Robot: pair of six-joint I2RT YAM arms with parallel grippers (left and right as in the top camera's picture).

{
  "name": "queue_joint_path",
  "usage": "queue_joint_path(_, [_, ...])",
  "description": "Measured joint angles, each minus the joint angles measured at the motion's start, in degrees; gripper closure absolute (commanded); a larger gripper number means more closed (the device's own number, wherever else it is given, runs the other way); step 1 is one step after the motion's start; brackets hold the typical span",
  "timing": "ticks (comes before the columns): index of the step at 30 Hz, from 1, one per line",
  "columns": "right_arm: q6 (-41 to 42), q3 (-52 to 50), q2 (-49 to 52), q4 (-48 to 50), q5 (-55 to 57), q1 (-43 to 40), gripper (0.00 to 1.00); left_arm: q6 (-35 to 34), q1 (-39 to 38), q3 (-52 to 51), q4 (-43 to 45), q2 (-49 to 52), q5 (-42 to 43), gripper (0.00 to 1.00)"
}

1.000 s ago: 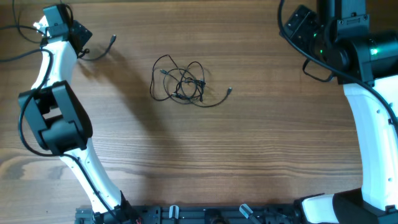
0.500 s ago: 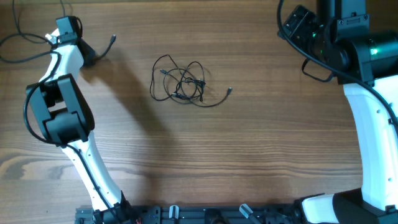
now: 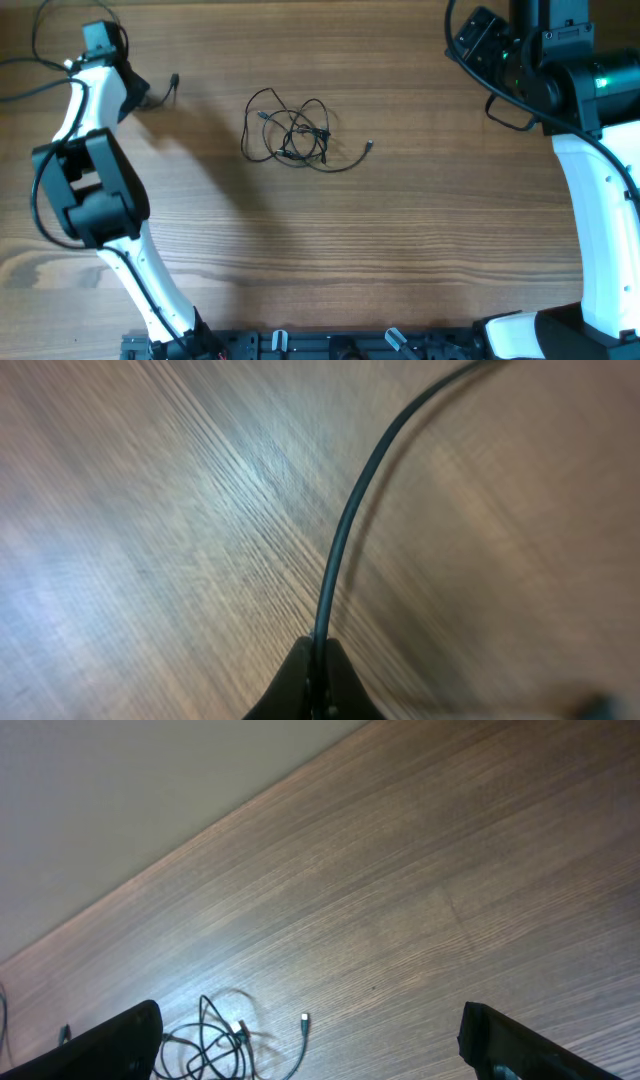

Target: Untangle cables

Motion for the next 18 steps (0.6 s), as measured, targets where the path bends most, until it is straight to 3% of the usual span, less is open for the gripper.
queue_joint_path(4, [-0.72, 0.00, 0.02, 0.15, 0.00, 0.00, 0.04, -2.58, 0.00, 0.02, -1.09, -8.09, 0.00, 0.96])
queue_joint_path(8, [-1.14, 0.00, 0.02, 0.33, 0.00, 0.00, 0.04, -3.02, 0.00, -0.02, -1.01, -9.90, 0.02, 0.96])
queue_joint_path(18, [-1.11, 0.00, 0.04, 0.63, 0.00, 0.00, 0.04, -3.78, 0.00, -0.35, 25.27, -9.73, 6.80, 0.96])
